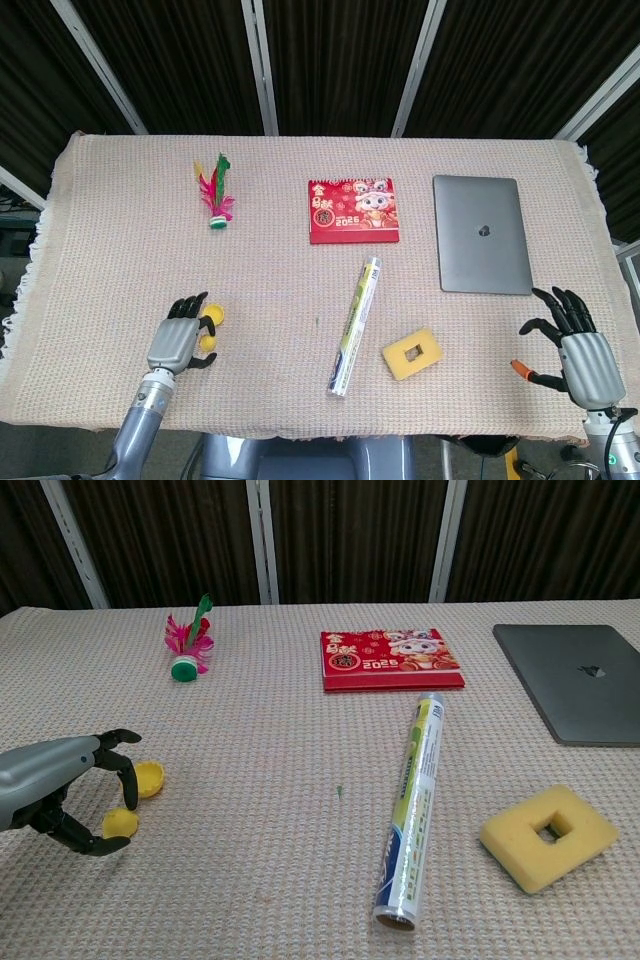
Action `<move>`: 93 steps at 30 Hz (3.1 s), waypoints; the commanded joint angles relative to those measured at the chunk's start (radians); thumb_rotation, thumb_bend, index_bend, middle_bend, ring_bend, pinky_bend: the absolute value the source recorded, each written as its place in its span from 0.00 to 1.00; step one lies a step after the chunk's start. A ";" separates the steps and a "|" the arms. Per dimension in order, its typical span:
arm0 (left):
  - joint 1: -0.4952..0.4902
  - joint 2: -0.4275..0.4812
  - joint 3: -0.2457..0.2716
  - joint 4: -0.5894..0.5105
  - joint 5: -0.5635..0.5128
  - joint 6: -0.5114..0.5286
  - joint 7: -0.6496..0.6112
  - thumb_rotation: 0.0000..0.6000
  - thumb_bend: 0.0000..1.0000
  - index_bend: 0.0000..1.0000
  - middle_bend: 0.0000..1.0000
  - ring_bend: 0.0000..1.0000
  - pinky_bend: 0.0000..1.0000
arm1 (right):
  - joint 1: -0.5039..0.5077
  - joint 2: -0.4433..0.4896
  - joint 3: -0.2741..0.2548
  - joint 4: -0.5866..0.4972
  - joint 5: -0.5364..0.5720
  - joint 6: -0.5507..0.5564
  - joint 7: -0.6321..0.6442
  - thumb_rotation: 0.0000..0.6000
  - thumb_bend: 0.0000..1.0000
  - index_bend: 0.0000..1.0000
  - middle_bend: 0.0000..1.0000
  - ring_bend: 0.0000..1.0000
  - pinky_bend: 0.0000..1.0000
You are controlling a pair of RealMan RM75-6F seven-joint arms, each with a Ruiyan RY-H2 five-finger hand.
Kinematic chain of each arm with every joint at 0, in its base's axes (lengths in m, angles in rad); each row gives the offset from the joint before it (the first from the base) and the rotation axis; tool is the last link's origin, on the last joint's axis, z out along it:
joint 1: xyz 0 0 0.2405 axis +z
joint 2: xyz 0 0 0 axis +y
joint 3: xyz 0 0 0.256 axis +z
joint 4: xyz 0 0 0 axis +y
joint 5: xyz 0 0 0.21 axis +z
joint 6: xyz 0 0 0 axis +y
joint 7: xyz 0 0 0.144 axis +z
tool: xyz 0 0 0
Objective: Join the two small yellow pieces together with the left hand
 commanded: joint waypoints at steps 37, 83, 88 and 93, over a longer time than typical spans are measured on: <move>0.011 0.034 0.007 -0.002 0.007 0.016 -0.037 1.00 0.29 0.46 0.00 0.00 0.00 | -0.001 0.000 0.001 -0.001 0.003 0.000 0.003 1.00 0.00 0.48 0.08 0.00 0.00; 0.008 0.000 0.004 0.030 0.019 0.025 -0.015 1.00 0.18 0.50 0.00 0.00 0.00 | -0.001 0.001 0.001 -0.002 0.004 0.000 0.007 1.00 0.00 0.48 0.08 0.00 0.00; -0.002 -0.014 -0.004 0.041 0.010 0.013 -0.005 1.00 0.19 0.50 0.00 0.00 0.00 | -0.001 0.002 0.002 -0.002 0.006 -0.001 0.014 1.00 0.00 0.48 0.08 0.00 0.00; -0.011 -0.030 -0.012 0.054 -0.012 0.002 0.006 1.00 0.21 0.50 0.00 0.00 0.00 | -0.001 0.003 0.001 -0.002 0.007 -0.001 0.021 1.00 0.00 0.48 0.08 0.00 0.00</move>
